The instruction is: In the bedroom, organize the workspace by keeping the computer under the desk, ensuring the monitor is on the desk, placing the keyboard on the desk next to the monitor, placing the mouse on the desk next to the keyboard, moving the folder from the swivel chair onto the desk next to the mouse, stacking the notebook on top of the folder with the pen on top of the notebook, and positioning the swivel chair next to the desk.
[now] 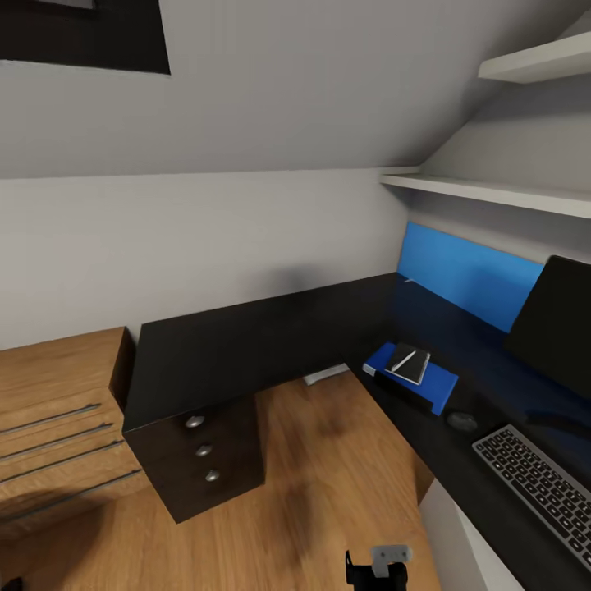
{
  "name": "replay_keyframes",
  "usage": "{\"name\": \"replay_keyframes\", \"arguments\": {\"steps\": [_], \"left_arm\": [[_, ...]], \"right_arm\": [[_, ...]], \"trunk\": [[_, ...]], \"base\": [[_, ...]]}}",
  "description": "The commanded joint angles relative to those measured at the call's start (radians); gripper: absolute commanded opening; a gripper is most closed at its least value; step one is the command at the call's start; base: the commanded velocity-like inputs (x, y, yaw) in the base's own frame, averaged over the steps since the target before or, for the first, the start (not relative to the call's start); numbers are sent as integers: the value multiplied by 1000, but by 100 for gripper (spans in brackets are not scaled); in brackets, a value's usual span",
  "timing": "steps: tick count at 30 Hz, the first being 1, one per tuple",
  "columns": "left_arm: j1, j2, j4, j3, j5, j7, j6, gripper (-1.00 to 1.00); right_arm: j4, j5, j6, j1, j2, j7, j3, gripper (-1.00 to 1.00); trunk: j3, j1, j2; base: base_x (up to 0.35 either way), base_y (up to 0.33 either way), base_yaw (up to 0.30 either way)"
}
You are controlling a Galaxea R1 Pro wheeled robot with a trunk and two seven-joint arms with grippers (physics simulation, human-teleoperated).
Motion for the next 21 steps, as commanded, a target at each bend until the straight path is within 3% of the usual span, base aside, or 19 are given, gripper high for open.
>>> {"name": "replay_keyframes", "arguments": {"steps": [1, 12, 21], "left_arm": [[-1, -1, 0, -9, 10, 5, -4, 100], [-1, -6, 0, -9, 9, 5, -4, 100], [-1, -6, 1, -9, 9, 5, -4, 100]], "right_arm": [[0, -3, -1, 0, 0, -7, 9, 100], [10, -3, -33, 0, 1, -7, 9, 100], [20, -4, -108, 0, 2, -11, 9, 100]], "trunk": [[-1, 0, -1], [-1, 0, -1], [-1, 0, -1]], "base": [[-187, 0, 235], [-278, 0, 264], [-56, 0, 275]]}}
